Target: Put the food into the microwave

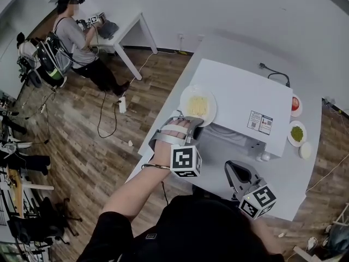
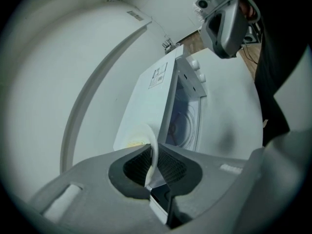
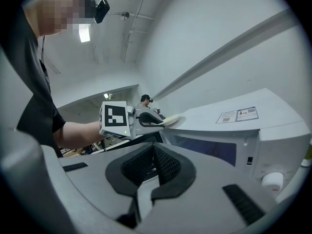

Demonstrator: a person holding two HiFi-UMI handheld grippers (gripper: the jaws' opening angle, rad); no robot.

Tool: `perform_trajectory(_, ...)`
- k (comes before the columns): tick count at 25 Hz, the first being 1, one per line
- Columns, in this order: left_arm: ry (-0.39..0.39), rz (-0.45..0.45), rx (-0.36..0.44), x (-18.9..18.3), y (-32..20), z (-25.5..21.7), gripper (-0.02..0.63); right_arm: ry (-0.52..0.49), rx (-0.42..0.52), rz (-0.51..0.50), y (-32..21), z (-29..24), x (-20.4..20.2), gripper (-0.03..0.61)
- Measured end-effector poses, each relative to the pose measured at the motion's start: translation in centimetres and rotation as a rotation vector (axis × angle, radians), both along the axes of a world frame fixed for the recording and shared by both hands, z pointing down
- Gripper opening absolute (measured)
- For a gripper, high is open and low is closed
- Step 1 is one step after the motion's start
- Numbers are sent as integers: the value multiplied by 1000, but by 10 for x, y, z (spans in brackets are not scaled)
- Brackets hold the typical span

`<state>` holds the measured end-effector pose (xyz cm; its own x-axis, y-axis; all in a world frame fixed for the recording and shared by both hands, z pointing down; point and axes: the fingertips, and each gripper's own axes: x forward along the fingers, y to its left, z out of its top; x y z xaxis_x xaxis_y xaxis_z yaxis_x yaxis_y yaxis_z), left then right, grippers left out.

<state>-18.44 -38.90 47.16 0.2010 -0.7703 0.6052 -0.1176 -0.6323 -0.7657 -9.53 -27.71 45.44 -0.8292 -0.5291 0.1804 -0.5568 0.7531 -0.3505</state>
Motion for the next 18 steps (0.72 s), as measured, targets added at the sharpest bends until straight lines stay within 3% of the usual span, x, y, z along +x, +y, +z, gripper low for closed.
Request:
perform_trajectory(5,34,34,56,0,7,-18,28,1,5,26,7,-1,-8,15)
perform_trajectory(18,16,148,136,-3,44,-42,28,21,71,86,34,-17,-29,15)
